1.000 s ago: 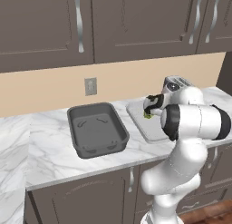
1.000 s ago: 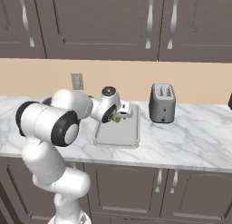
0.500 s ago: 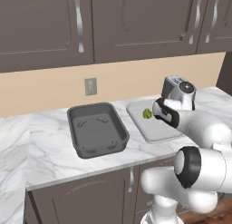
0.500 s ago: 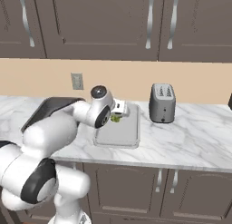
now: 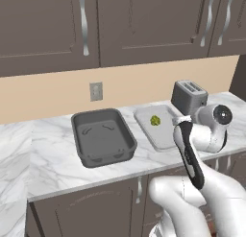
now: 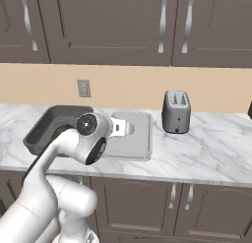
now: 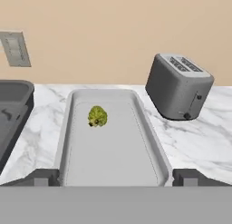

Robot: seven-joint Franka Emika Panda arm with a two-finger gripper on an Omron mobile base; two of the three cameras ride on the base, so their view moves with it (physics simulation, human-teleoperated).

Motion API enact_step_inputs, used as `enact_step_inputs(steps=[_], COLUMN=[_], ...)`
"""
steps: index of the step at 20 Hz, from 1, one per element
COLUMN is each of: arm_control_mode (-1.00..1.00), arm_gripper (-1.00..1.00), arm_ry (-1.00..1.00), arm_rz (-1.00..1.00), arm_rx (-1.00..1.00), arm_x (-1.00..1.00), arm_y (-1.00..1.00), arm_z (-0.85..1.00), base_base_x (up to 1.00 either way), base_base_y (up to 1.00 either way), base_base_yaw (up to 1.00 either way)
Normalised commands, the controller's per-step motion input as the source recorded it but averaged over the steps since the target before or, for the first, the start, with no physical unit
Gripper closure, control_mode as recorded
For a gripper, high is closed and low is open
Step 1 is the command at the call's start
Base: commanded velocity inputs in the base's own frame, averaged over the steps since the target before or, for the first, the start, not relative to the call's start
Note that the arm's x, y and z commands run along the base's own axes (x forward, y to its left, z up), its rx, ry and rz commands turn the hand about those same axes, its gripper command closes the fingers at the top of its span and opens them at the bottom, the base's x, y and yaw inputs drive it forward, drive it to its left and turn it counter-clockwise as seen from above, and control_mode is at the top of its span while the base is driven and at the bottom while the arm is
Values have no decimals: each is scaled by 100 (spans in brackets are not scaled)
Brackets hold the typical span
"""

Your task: Place one broccoli and one chicken drumstick in each tupperware on the nearby counter, to pack two identical lunches.

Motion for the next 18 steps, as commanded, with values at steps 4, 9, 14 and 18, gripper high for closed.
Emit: enact_step_inputs(steps=[4,9,14,18], arm_control_mode=[-100,-100,-100,-100], arm_gripper=[-100,-100,-100,-100], arm_ry=[-15,-1,20,4], arm_rz=[0,0,0,3], arm_rx=[-1,0,-2,-11], arm_x=[-78,-57,-25,-48], arm_y=[24,27,27,41], arm_z=[95,85,42,-3], base_base_x=[0,0,0,0], base_base_y=[0,0,0,0], base_base_yaw=[0,0,0,0])
